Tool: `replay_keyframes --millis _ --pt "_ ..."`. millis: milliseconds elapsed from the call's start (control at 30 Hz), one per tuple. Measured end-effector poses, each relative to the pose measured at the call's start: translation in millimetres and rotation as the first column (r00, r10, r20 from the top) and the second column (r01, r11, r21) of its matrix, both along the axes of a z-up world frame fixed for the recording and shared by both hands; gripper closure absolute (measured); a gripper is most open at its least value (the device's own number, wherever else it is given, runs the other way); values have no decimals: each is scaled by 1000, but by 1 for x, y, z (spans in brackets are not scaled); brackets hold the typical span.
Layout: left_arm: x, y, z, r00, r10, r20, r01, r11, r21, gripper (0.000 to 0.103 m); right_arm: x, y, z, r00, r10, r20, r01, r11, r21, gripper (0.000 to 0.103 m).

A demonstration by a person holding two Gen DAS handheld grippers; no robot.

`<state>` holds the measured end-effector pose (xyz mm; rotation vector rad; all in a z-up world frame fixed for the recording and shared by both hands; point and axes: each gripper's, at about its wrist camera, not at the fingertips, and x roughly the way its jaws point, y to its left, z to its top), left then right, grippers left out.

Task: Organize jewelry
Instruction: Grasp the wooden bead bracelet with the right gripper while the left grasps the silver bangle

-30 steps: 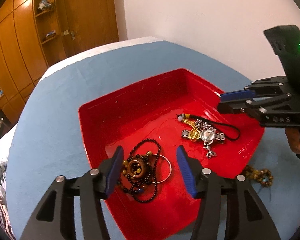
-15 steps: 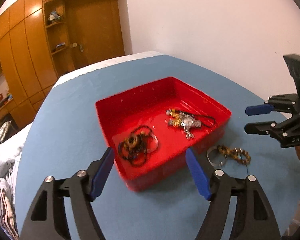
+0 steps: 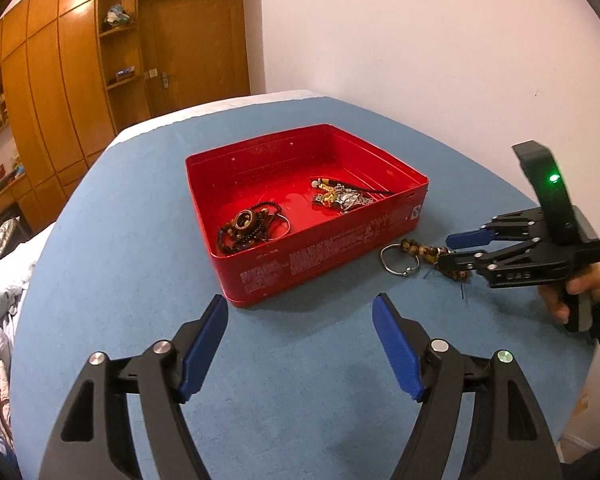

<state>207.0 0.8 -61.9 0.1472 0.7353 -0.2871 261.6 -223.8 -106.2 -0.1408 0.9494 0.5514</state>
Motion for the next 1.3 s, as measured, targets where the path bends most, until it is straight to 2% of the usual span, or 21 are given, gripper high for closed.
replay_keyframes --millis 200,267,833,1067,1200,1300 --pt "3 -3 -3 1000 -6 -11 6 1000 -1 28 -4 -6 -5 1000 7 -10 -7 1000 14 80" --pt "5 -5 -4 1000 -10 -15 10 1000 0 28 -7 -12 -2 1000 0 -7 0 999 32 90" --pt "13 -42 -12 996 -81 -47 82 996 21 28 -30 -56 22 998 -55 34 50 991 124 92" --pt "31 -73 -33 986 -138 -95 142 989 40 28 -36 -77 37 994 -86 65 70 975 210 92" --pt "44 -93 -48 976 -168 -139 176 983 47 28 -35 -86 35 993 -102 65 84 968 235 92" --pt "55 -107 -59 972 -168 -162 183 980 83 28 -34 -93 33 992 -112 63 92 961 260 92"
